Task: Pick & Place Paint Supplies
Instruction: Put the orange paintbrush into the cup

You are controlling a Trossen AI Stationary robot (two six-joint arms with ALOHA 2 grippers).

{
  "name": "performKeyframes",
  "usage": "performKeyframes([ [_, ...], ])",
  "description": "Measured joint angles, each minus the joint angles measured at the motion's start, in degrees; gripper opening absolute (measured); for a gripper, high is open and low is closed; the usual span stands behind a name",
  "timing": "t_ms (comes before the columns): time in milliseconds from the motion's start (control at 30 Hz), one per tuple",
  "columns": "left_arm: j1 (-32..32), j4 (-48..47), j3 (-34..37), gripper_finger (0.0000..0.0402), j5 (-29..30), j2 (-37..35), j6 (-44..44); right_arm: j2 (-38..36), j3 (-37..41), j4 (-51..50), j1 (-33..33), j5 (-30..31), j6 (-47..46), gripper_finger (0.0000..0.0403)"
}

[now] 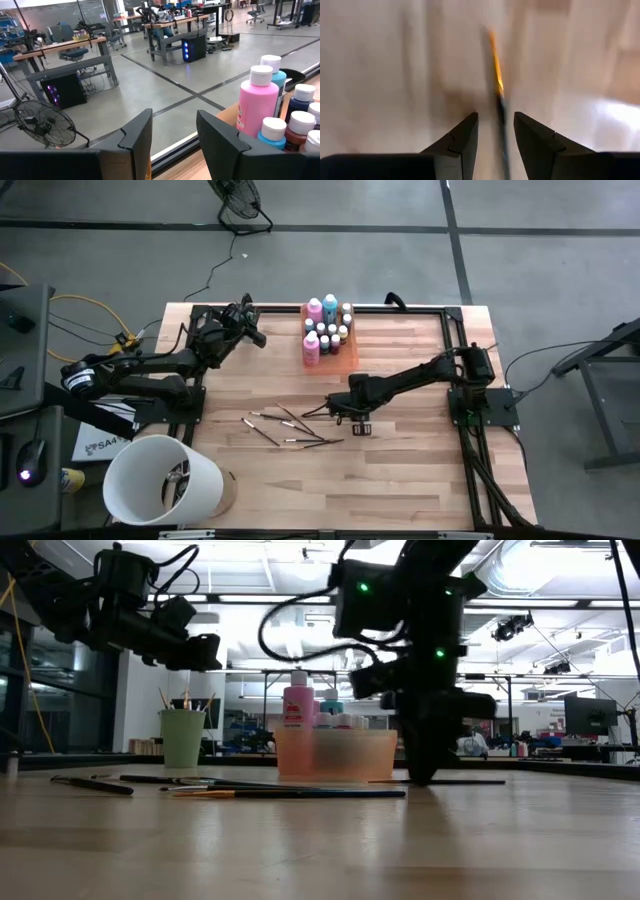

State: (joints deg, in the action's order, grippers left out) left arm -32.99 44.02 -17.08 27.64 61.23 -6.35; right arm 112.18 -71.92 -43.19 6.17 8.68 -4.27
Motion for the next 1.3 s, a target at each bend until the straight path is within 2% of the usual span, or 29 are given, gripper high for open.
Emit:
performKeyframes([
  [200,0.0,-0.83,0.0,0.0152,0.0,0.0,-0.02,0.08,-1.53,5.74,-1.41,-6.48,-0.23,0.0122],
  [367,0.0,-0.79,0.0,0.0152,-0.01,0.0,-0.02,0.04,-1.58,6.96,-2.22,-6.03,2.47,0.0122],
  [600,0.0,-0.84,0.0,0.0152,0.0,0.0,-1.15,-0.02,-1.6,5.22,-1.26,-4.27,11.37,0.0122],
  [800,0.0,-0.95,0.0,0.0152,0.0,0.0,-1.36,-0.79,-1.71,1.69,-0.7,-7.57,8.72,0.0122],
  [1067,0.0,-0.98,0.0,0.0152,0.0,0.0,-1.33,-3.49,-1.73,-2.25,5.93,-6.19,11.33,0.0128],
  [1300,0.0,-1.04,0.0,0.0152,-0.02,0.0,-0.94,-3.55,-1.74,-2.48,10.84,-4.06,13.09,0.0178],
])
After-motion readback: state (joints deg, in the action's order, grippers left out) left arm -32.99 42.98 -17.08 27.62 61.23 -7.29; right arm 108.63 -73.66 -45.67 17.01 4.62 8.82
